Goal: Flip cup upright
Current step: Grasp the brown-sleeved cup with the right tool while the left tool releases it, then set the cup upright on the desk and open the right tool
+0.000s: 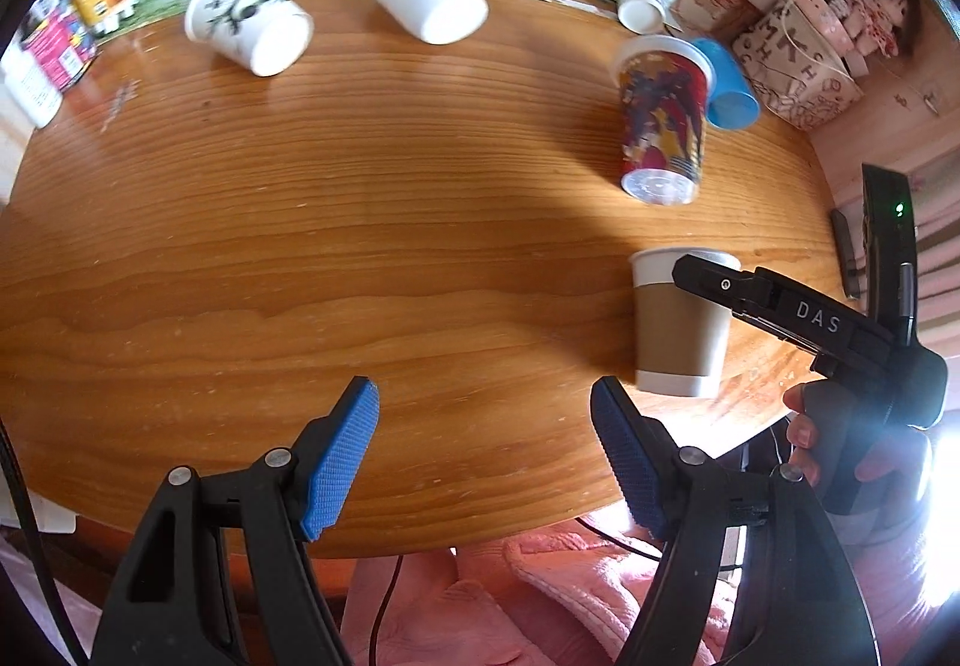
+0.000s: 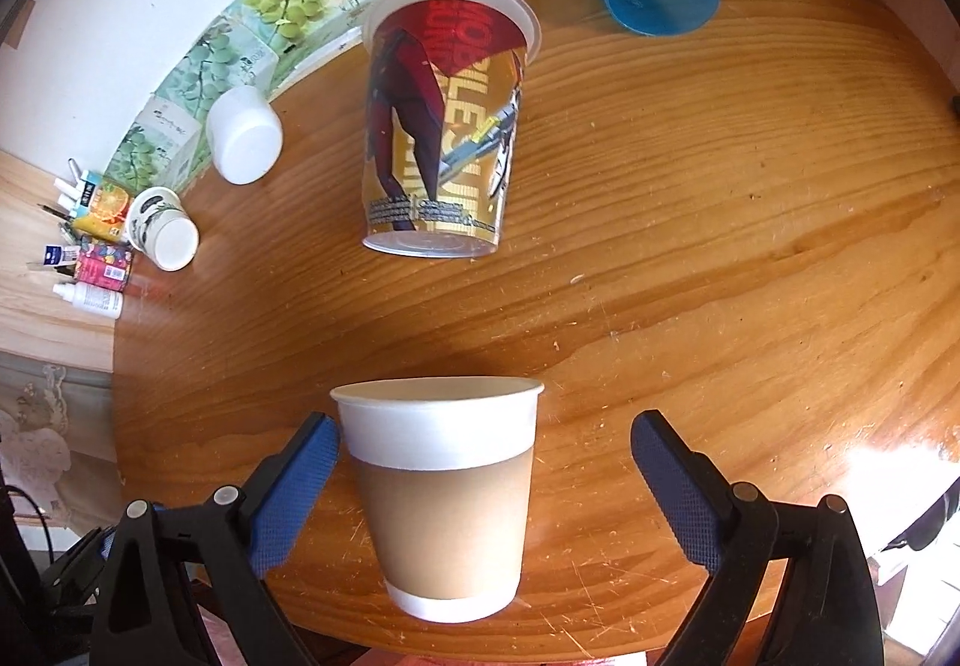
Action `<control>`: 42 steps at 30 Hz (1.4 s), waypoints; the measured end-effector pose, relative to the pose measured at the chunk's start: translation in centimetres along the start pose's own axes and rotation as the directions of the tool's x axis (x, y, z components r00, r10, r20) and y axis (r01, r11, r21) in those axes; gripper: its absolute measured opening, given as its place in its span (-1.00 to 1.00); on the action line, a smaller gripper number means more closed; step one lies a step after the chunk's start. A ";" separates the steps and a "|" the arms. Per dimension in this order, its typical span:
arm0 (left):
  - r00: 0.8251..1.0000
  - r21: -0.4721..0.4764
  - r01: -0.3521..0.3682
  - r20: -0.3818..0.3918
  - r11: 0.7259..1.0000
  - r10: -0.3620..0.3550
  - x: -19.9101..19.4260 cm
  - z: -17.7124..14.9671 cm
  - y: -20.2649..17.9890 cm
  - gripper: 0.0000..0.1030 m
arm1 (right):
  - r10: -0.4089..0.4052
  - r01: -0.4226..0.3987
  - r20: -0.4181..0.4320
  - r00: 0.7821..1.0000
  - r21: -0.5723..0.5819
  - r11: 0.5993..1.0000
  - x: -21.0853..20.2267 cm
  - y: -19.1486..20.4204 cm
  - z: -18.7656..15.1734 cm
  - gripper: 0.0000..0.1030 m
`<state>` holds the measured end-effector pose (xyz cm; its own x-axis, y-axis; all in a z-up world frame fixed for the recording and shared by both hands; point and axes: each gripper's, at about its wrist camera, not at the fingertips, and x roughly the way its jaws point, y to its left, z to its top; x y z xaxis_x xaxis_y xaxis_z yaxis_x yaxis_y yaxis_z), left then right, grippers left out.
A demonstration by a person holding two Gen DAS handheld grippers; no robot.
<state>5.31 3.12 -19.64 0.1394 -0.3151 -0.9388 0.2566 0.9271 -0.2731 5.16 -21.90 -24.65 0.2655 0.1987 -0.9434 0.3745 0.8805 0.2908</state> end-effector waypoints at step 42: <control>0.999 0.104 0.023 0.046 0.994 -0.028 -2.3 -0.6 3.3 0.49 | -0.023 0.128 0.478 0.878 -0.187 0.974 -3.5 4.5 -3.9 0.37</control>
<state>5.27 7.03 -18.55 0.1756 -0.3494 -0.9204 0.3576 0.8937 -0.2710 2.46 -16.92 -20.61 0.6494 -0.0517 -0.7586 0.2321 0.9636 0.1330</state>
